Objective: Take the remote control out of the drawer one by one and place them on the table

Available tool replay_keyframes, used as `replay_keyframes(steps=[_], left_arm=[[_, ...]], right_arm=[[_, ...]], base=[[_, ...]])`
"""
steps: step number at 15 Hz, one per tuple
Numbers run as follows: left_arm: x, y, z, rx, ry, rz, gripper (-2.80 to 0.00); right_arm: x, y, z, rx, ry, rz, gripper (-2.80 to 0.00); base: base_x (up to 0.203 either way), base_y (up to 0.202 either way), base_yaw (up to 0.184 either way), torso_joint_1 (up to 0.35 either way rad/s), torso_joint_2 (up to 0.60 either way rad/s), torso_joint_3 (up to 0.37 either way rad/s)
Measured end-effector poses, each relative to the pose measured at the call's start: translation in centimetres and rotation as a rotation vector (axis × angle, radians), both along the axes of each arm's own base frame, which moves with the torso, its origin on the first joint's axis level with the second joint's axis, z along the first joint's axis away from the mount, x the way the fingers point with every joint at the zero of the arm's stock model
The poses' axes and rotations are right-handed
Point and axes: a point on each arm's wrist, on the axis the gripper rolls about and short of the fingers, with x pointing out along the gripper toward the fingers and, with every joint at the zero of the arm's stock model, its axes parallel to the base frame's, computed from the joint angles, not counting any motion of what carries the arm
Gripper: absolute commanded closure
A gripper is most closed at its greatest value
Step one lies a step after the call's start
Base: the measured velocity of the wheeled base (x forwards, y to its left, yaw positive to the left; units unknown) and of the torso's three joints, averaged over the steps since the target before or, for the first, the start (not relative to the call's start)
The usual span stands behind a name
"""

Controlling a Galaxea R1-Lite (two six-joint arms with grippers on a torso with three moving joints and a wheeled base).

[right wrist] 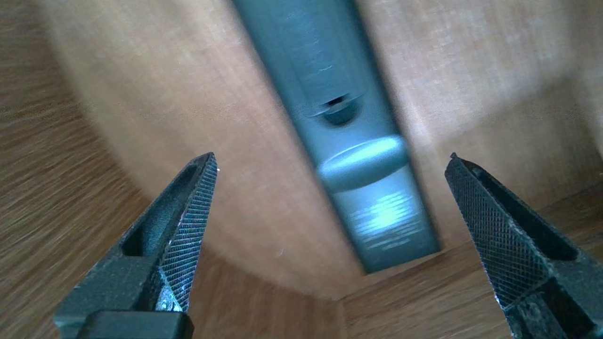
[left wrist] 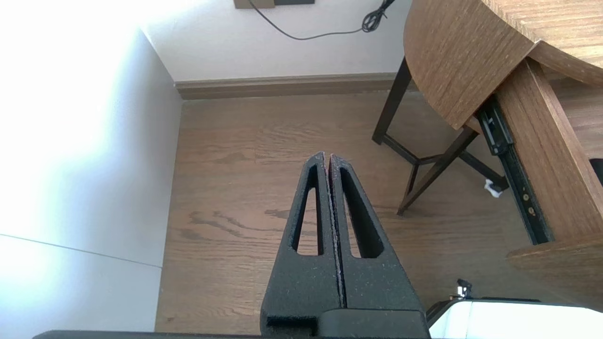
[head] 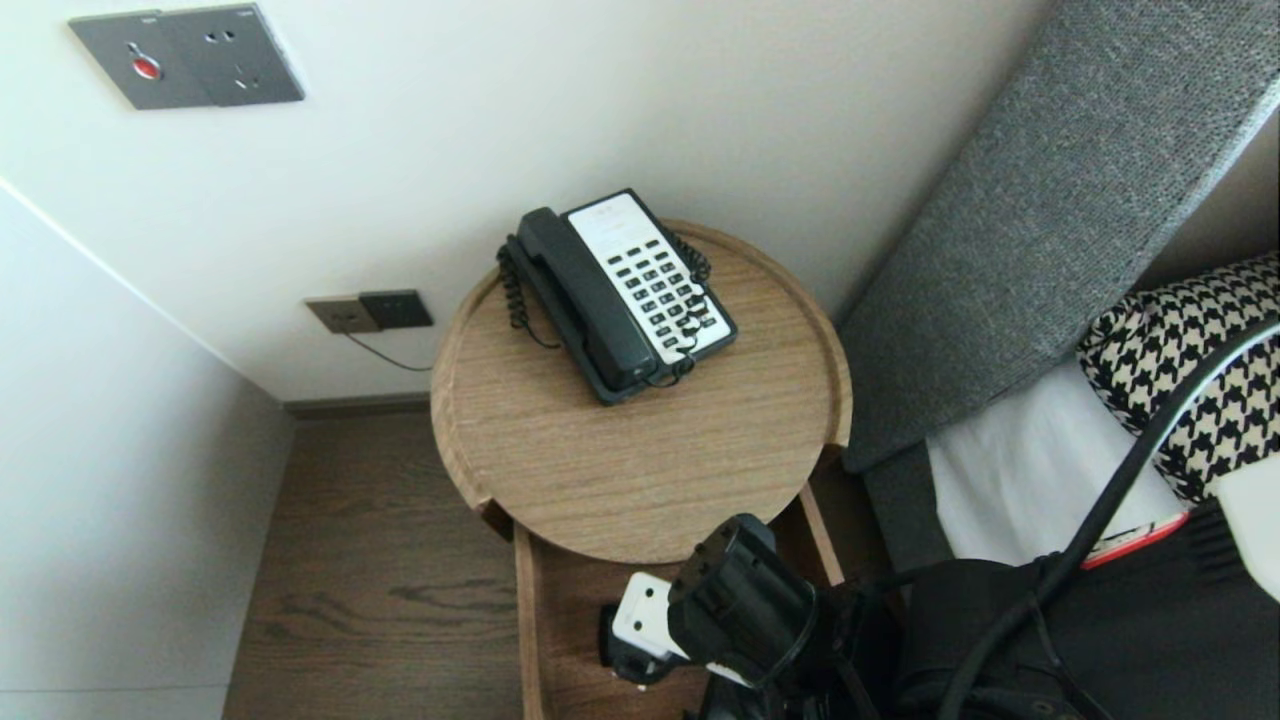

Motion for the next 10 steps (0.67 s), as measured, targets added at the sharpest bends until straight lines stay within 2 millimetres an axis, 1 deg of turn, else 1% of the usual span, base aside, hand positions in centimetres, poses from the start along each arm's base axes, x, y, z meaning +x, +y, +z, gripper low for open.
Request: replay_keyframes(steps=[2, 5, 8, 10], left_arm=[[0.0, 0.0, 0.0, 0.000, 0.000, 0.000, 0.00], [0.0, 0.0, 0.0, 0.000, 0.000, 0.000, 0.00], [0.0, 0.0, 0.0, 0.000, 0.000, 0.000, 0.00], [0.0, 0.0, 0.0, 0.000, 0.000, 0.000, 0.00]], right_arm=[[0.7, -0.5, -0.2, -0.004, -0.006, -0.017, -2.80], [1.1, -0.8, -0.3, -0.006, -0.004, -0.035, -2.80], [1.6, -0.5, -0.5, 0.014, -0.019, -0.039, -2.80], [2.0, -0.3, -1.0, 0.021, -0.022, -0.044, -2.80]], base=[[0.000, 0.000, 0.000, 0.000, 0.00, 0.000], [0.000, 0.000, 0.000, 0.000, 0.00, 0.000], [0.000, 0.000, 0.000, 0.000, 0.00, 0.000], [0.000, 0.000, 0.000, 0.000, 0.00, 0.000]])
